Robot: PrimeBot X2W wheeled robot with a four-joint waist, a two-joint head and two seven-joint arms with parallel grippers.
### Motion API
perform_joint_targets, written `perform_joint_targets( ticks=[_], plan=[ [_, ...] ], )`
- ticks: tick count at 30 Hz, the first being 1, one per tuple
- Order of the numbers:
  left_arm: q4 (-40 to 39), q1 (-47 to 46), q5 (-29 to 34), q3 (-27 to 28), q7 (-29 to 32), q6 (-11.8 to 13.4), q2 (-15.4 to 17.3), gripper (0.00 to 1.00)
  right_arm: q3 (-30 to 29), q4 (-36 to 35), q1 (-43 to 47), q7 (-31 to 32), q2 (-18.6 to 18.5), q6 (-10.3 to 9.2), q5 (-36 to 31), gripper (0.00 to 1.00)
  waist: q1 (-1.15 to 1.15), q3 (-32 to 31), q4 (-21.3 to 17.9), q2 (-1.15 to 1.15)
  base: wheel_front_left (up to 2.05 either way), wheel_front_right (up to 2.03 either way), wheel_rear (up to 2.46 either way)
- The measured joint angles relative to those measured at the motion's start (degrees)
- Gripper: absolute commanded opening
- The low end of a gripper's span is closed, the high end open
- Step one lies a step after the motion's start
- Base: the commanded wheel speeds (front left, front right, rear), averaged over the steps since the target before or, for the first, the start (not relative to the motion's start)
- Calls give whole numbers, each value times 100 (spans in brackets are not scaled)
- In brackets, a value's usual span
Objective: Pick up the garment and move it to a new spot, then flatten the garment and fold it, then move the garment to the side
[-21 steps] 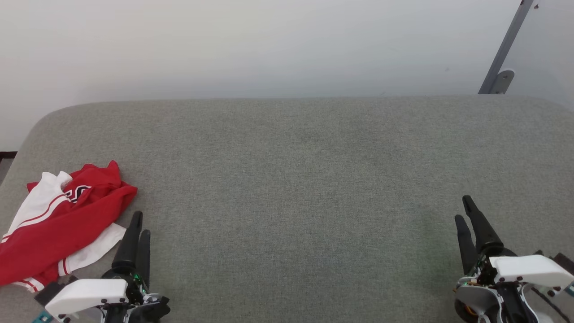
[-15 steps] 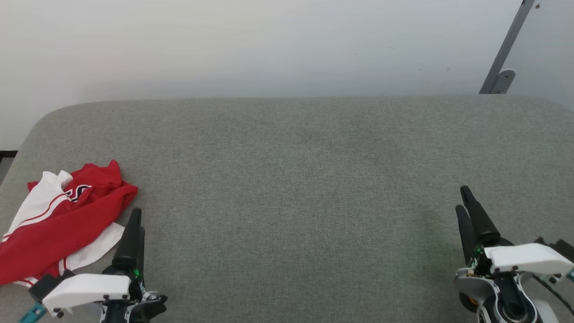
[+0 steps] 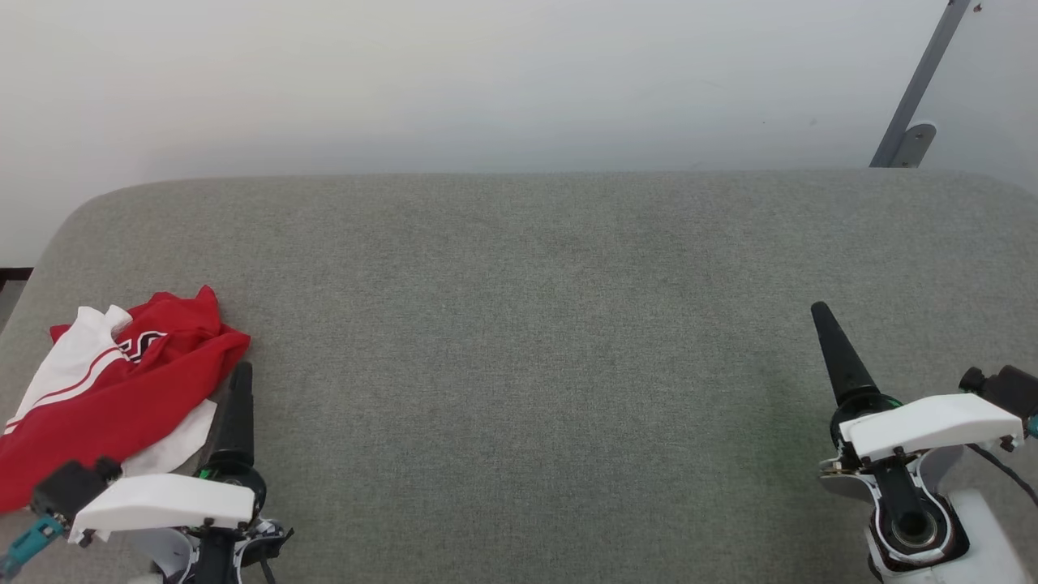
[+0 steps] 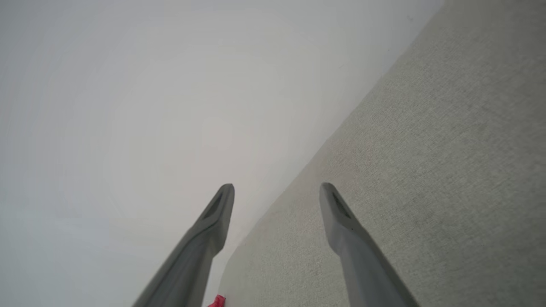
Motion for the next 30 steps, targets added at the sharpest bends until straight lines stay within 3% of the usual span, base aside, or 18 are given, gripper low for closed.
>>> perform_joint_targets(
  ticks=[14, 30],
  plan=[
    [-76, -53, 1724, -194, -287, 123, 142, 100, -191, 94, -103, -278, -56, 0, -1951, 100, 0, 16, 6, 0, 0, 0, 0],
    [-65, -59, 3018, -454, -577, 275, 328, 100, -347, 177, -217, -570, -44, 0, -4114, 100, 0, 44, -8, 0, 0, 0, 0]
  ],
)
